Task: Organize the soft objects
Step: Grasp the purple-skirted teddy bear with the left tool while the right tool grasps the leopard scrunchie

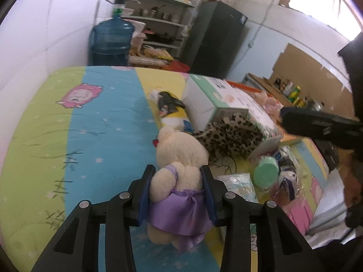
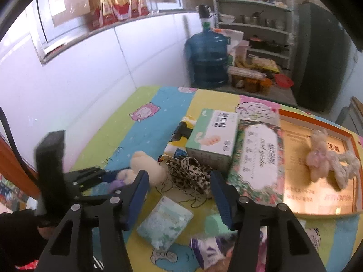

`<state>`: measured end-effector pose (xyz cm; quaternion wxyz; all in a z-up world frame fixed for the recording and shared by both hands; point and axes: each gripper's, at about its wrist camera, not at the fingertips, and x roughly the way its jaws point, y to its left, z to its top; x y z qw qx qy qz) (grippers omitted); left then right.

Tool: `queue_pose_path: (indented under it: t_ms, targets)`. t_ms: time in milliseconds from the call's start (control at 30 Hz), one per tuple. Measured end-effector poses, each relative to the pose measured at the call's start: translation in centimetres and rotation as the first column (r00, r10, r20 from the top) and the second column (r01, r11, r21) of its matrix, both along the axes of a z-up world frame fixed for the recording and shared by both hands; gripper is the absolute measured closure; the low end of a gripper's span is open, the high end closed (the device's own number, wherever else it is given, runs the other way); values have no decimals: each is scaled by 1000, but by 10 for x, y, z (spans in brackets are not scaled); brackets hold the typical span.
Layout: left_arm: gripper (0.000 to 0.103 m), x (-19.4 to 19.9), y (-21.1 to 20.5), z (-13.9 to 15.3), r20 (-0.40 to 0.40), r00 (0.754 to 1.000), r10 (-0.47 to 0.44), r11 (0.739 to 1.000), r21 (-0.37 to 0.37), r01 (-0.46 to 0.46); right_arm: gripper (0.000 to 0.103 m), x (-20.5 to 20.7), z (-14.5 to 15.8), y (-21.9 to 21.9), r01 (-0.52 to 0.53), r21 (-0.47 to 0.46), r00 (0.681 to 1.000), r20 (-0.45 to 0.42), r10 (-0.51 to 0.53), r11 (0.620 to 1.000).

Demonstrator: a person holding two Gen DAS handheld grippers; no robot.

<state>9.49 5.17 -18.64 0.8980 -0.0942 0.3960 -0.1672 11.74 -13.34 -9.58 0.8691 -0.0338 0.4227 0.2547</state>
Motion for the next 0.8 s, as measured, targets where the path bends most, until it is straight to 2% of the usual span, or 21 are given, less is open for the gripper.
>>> queue_pose_path:
  t_ms: [267, 433, 533, 633, 667, 767, 800]
  targets:
    - [62, -13, 32, 9, 14, 991, 137, 990, -23, -136, 47, 25, -22, 21, -82, -89, 996, -38, 79, 993]
    - [62, -17, 42, 10, 15, 982, 189, 981, -40, -189, 47, 42, -38, 25, -82, -116, 992, -108, 70, 990]
    - [62, -20, 43, 8, 10, 977, 211, 977, -44, -210, 47, 54, -50, 29, -56, -191, 983, -181, 21, 980]
    - [62, -22, 45, 6, 6, 974, 227, 973, -51, -226, 47, 54, -58, 30, -73, -217, 982, -187, 32, 973]
    - [62, -23, 45, 6, 6, 973, 232, 971, -52, -231, 49, 52, -59, 30, -80, -219, 983, -179, 41, 972]
    - [62, -24, 45, 5, 1, 970, 241, 969, -57, -241, 76, 50, -63, 31, -89, -247, 984, -172, 46, 965]
    - [62, -24, 45, 4, -1, 970, 243, 968, -58, -243, 81, 49, -65, 32, -90, -251, 983, -178, 45, 964]
